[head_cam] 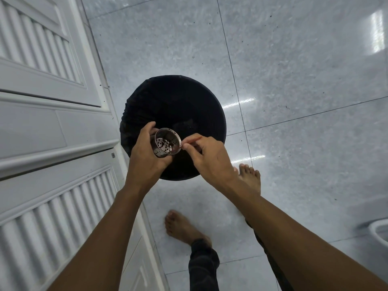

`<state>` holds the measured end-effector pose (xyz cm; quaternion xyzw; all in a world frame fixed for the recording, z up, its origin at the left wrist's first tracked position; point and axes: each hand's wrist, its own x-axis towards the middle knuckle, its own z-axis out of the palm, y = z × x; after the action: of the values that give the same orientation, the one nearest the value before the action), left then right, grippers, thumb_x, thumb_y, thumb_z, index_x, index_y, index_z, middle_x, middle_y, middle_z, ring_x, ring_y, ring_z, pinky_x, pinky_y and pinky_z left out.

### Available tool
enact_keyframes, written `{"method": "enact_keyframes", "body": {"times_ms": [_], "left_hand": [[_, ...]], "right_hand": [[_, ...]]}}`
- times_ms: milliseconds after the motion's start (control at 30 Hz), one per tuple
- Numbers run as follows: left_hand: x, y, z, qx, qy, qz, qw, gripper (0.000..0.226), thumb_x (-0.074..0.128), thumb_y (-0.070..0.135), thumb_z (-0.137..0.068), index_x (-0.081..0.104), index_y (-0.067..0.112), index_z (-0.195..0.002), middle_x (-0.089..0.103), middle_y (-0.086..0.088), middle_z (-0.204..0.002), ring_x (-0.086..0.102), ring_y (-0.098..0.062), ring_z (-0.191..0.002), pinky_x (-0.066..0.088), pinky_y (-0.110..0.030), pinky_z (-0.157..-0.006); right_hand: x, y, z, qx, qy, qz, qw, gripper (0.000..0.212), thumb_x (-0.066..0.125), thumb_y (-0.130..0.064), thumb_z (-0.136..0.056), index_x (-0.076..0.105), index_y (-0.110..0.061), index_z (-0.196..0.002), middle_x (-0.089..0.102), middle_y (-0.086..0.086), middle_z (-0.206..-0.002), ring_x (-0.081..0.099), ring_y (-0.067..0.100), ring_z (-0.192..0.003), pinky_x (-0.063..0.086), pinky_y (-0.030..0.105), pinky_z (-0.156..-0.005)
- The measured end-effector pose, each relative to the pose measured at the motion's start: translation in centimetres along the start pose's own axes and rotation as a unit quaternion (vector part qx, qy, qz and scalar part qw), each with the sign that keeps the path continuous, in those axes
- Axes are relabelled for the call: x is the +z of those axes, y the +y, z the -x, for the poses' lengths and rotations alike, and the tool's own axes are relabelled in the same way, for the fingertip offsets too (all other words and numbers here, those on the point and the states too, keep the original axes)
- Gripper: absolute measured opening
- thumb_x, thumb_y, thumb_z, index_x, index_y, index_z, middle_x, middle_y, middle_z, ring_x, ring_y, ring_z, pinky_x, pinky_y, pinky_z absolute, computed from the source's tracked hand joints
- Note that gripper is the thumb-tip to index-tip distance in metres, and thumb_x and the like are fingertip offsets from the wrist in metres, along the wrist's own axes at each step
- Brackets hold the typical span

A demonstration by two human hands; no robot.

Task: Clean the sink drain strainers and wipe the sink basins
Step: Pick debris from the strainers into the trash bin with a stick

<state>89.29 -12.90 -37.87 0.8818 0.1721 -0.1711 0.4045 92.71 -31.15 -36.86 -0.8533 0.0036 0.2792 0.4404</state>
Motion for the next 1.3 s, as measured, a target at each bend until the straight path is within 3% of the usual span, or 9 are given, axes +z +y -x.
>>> {"method": "enact_keyframes", "body": {"times_ms": [67,300,500,700,867,933,1033,1167,1300], "left_hand": [[-0.1,-0.2,0.1,0.005,-0.004,-0.01,1.0,0.096,0.09,0.017,-0.076,0.034,0.022,-0.153,0.058,0.005,-0.137,0.054,-0.004,-0.123,0.041,-0.008,-0.095],[0.2,0.4,-0.1,0.034,0.004,0.016,0.999,0.091,0.09,0.024,-0.079,0.035,0.024,-0.152,0.055,0.013,-0.134,0.056,-0.003,-0.123,0.044,-0.012,-0.098],[-0.7,-0.2,0.0,0.04,-0.001,-0.029,0.999,0.095,0.092,0.017,-0.074,0.036,0.022,-0.152,0.056,0.01,-0.134,0.053,0.003,-0.118,0.041,0.0,-0.09],[-1.0,0.2,-0.8,0.068,-0.017,-0.033,0.997,0.095,0.091,0.02,-0.076,0.033,0.022,-0.152,0.059,0.004,-0.137,0.056,0.0,-0.121,0.044,-0.007,-0.095],[-1.0,-0.3,-0.5,0.056,-0.029,-0.057,0.996,0.1,0.092,0.014,-0.073,0.031,0.024,-0.152,0.059,0.009,-0.131,0.053,0.016,-0.11,0.039,0.004,-0.088],[-0.9,-0.7,-0.4,0.052,-0.035,-0.062,0.996,0.1,0.091,0.016,-0.074,0.029,0.024,-0.153,0.059,0.008,-0.13,0.053,0.015,-0.107,0.037,0.006,-0.088],[-0.8,-1.1,-0.1,0.045,-0.046,-0.054,0.996,0.1,0.09,0.025,-0.074,0.027,0.027,-0.153,0.055,0.017,-0.127,0.053,0.019,-0.105,0.038,0.006,-0.086],[-0.8,-1.5,0.3,0.027,-0.074,-0.04,0.996,0.103,0.091,0.028,-0.072,0.028,0.026,-0.154,0.058,0.017,-0.128,0.058,0.006,-0.106,0.041,0.002,-0.082],[-0.9,-1.4,0.1,-0.003,-0.09,-0.02,0.996,0.101,0.092,0.029,-0.071,0.031,0.027,-0.152,0.059,0.018,-0.121,0.057,0.02,-0.098,0.042,0.004,-0.077]], "right_hand": [[-0.7,0.5,-0.2,0.008,0.012,0.031,0.999,0.022,0.057,-0.033,-0.101,0.073,-0.024,-0.114,0.074,-0.007,-0.104,0.066,0.011,-0.097,0.058,0.033,-0.089],[0.4,-2.4,-0.4,-0.004,0.039,-0.098,0.994,0.022,0.062,-0.028,-0.099,0.073,-0.018,-0.115,0.075,-0.002,-0.108,0.069,0.009,-0.099,0.059,0.028,-0.088],[-0.9,-1.1,0.2,0.008,0.014,0.07,0.997,0.025,0.055,-0.034,-0.102,0.07,-0.022,-0.118,0.073,-0.004,-0.106,0.064,0.01,-0.096,0.057,0.029,-0.09],[0.1,-1.5,0.6,-0.021,0.028,-0.085,0.996,0.021,0.061,-0.027,-0.1,0.073,-0.016,-0.113,0.075,-0.003,-0.104,0.069,0.009,-0.095,0.059,0.029,-0.086],[-0.1,-0.1,0.6,0.002,0.06,0.029,0.998,0.022,0.057,-0.031,-0.101,0.071,-0.021,-0.115,0.074,-0.005,-0.104,0.065,0.011,-0.095,0.058,0.031,-0.086],[-0.2,-0.1,0.8,-0.02,0.044,-0.001,0.999,0.022,0.058,-0.031,-0.101,0.072,-0.021,-0.115,0.073,-0.006,-0.105,0.065,0.011,-0.096,0.057,0.031,-0.087],[0.4,-0.2,1.2,-0.036,-0.021,0.014,0.999,0.024,0.058,-0.036,-0.1,0.072,-0.023,-0.114,0.073,-0.007,-0.104,0.063,0.007,-0.093,0.058,0.027,-0.086],[0.6,1.0,0.9,-0.012,0.009,0.119,0.993,0.023,0.055,-0.037,-0.101,0.069,-0.03,-0.118,0.071,-0.008,-0.105,0.055,0.005,-0.092,0.042,0.013,-0.078],[0.5,1.1,1.0,-0.022,0.049,0.098,0.994,0.023,0.055,-0.034,-0.102,0.069,-0.028,-0.118,0.072,-0.008,-0.106,0.053,0.003,-0.092,0.035,0.004,-0.073]]}}
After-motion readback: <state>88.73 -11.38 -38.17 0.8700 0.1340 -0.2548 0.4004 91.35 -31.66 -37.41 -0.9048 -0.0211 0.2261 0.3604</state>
